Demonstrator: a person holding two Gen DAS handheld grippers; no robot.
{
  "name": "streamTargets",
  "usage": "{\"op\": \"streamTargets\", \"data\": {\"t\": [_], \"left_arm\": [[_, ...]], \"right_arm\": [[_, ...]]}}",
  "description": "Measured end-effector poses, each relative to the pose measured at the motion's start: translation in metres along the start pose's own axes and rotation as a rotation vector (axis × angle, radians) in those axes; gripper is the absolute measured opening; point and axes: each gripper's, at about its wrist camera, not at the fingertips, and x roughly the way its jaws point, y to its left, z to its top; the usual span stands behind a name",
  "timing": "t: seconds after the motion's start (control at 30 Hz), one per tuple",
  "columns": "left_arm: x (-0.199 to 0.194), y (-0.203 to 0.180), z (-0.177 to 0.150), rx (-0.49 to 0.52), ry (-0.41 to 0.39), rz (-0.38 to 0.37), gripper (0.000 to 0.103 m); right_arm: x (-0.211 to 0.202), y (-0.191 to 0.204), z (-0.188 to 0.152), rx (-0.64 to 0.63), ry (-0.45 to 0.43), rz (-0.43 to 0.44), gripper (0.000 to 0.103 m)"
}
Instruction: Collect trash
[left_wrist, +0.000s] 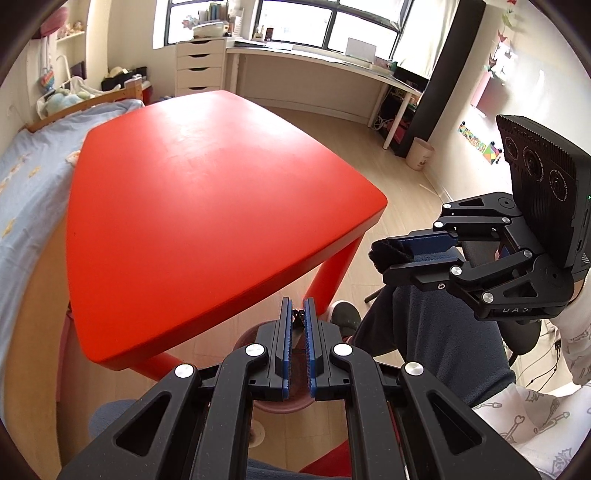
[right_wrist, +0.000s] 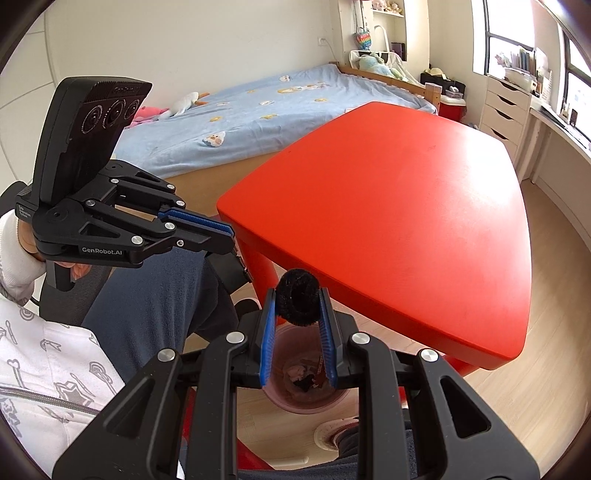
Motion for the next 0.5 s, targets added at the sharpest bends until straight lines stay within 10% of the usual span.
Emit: {"op": "streamTargets", "data": {"t": [0.27, 0.33, 0.4, 0.5], "left_arm": [[-0.0004, 0.0007, 0.0006, 0.013, -0.010, 0.015, 0.012], [0.0005, 0.0022, -0.0002, 0.010, -0.008, 0.035, 0.026], [-0.0005, 0.0040, -0.0015, -0.001, -0.021, 0.051, 0.064], [-0.0051, 0.0080, -0.0022, -0.023, -0.051, 0.059, 0.093]], "right_arm": [[0.0038, -0.0018, -0.0039, 0.009, 0.008, 0.011, 0.031], [0.0049, -0.0035, -0.0053, 0.016, 0.006, -0.002, 0.066], [0.0043, -0.0045, -0.0066, 0.022, -0.006, -0.003, 0.075], [0.0035, -0.0062, -0.0087, 0.032, -0.015, -0.011, 0.088]]}}
